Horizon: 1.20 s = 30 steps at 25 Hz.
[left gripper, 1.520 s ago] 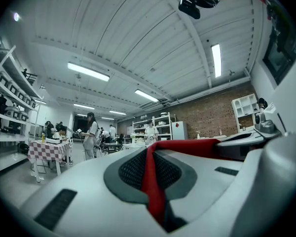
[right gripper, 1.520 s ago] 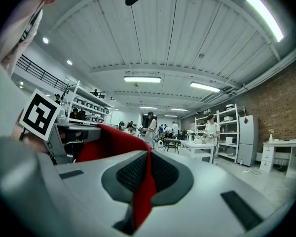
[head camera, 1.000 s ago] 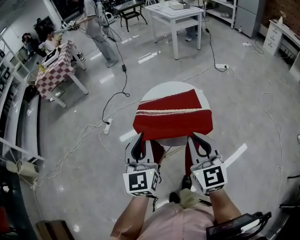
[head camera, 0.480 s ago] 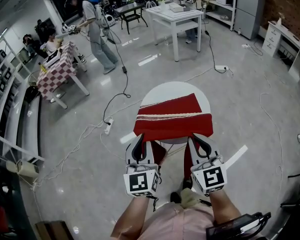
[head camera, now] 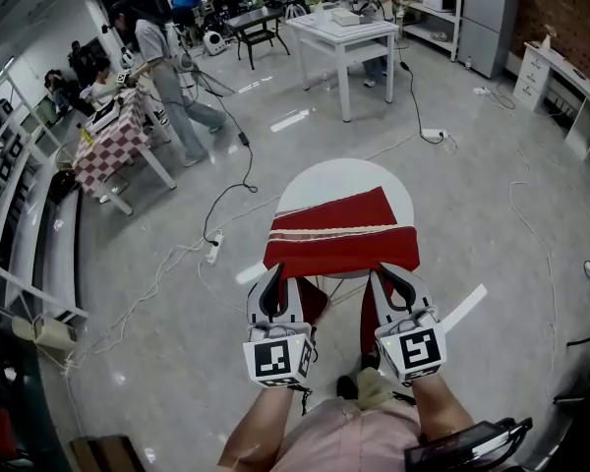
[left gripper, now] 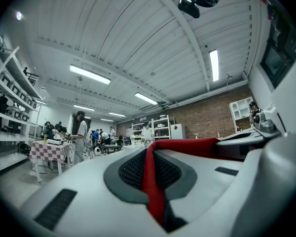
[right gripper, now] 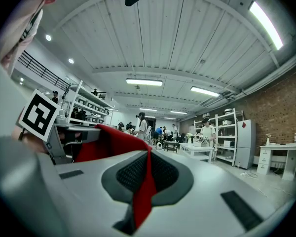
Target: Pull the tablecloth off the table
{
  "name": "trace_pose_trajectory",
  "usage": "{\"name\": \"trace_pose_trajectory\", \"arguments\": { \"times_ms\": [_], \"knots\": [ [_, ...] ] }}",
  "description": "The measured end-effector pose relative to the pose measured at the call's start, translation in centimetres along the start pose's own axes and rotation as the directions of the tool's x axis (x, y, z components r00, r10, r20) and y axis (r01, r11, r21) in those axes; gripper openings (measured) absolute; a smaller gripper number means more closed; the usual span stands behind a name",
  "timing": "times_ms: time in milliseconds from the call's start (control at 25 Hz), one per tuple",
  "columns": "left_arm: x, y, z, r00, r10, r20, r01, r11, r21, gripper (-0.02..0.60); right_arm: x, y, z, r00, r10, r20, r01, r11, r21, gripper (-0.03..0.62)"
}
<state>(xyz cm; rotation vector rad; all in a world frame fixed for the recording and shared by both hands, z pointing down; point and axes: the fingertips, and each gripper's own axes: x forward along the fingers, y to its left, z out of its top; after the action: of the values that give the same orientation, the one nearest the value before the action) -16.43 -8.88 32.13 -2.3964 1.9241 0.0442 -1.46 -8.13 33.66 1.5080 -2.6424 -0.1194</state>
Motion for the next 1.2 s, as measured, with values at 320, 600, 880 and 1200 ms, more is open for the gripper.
{"name": "trace_pose_trajectory", "arguments": {
  "times_ms": [320, 600, 880, 1200],
  "knots": [
    [-1.5, 0.0, 0.0, 1.0, -0.009, 0.005, 0.009, 1.0, 0.005, 0.037, -1.2, 1.0, -0.2, 1.0, -0.01, 0.0, 0.01, 1.0, 0.0, 0.028],
    [-2.5, 0.2, -0.4, 1.0, -0.013, 0.009, 0.013, 1.0, 0.001, 0.037, -1.9, 2.1, -0.6, 1.0, -0.013, 0.019, 0.012, 1.0, 0.007, 0.028],
    [-2.9, -0.1, 0.0, 1.0, -0.018, 0.012, 0.018, 1.0, 0.007, 0.037, -2.3, 2.1, 0.0, 1.0, -0.012, 0.024, 0.012, 1.0, -0.001, 0.028],
    [-3.3, -0.8, -0.1, 1.0, -0.012, 0.008, 0.012, 1.0, 0.018, 0.037, -2.9, 1.8, -0.4, 1.0, -0.002, 0.023, 0.001, 1.0, 0.021, 0.028]
  ]
}}
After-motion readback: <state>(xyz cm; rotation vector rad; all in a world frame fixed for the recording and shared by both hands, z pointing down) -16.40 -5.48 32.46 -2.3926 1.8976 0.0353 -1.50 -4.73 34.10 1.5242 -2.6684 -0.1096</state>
